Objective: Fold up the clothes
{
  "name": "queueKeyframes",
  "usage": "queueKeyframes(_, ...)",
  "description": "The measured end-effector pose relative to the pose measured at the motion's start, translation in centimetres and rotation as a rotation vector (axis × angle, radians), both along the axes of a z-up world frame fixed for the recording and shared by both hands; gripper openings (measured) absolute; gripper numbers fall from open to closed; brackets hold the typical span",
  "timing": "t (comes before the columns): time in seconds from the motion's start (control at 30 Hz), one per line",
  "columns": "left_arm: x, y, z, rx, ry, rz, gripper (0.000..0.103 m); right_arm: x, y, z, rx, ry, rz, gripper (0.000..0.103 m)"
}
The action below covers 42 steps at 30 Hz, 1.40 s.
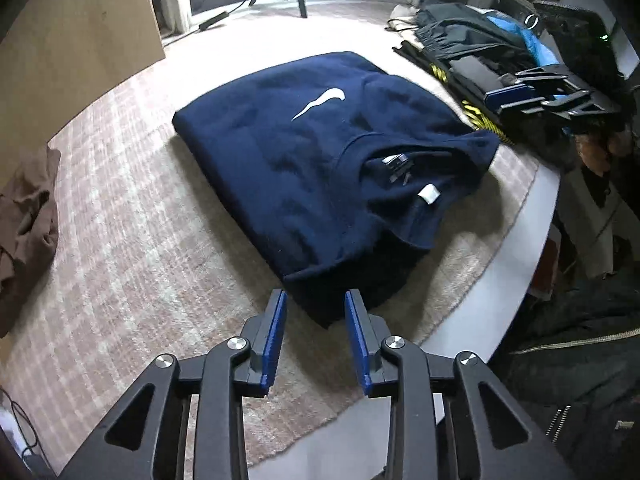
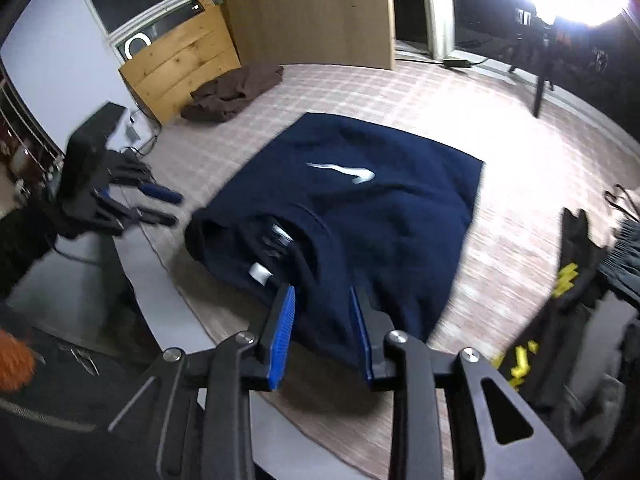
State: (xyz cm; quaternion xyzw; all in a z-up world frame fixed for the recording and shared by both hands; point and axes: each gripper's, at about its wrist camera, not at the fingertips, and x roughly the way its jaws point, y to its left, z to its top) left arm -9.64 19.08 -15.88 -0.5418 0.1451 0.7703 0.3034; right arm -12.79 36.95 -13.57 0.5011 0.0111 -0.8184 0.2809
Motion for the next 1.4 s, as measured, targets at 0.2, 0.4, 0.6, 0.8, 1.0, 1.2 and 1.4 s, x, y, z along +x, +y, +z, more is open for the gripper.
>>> queueKeyframes(0.2, -0.3, -0.5, -2.0, 0.014, -0.012, 0.006, 0.029, -2.1, -6.2, -3.0, -0.168, -0.125, 0.057, 0.028)
queueKeyframes(0.4, -0.8, -1.2, -3.3, 0.098, -0.045, 0.041, 0.02, -4.1, -9.2, -4.0, -0.157, -0.151, 0.081, 0.028)
queueKeyframes(0.6, -0.8, -2.0, -4.2, 0.165, -0.091, 0.086, 0.019, -10.0, -10.5, -2.6, -0.085, -0.066, 0.025, 0.028)
queueKeyframes(0.8, -0.8, -2.1, -4.3, 0.186, -0.101, 0.078, 0.019, -12.0, -13.1, -6.3, 0.065, -0.102, 0.046, 0.028)
queueKeyframes(1.0, 0.1, -1.5, -3.4, 0.154, -0.051, 0.056, 0.008, -11.9, -13.4, -6.7, 0.094, -0.099, 0.052, 0.028)
queueKeyframes(1.2, 3.1, -1.8, -2.3, 0.088, -0.062, 0.028, 0.0, -12.2, -13.3, -6.8, 0.076, -0.116, 0.046, 0.028)
queueKeyframes(1.4, 2.1, -2.8, -2.5, 0.093, -0.067, 0.084, 0.005, -10.7, -12.1, -5.0, 0.006, -0.119, 0.026, 0.028)
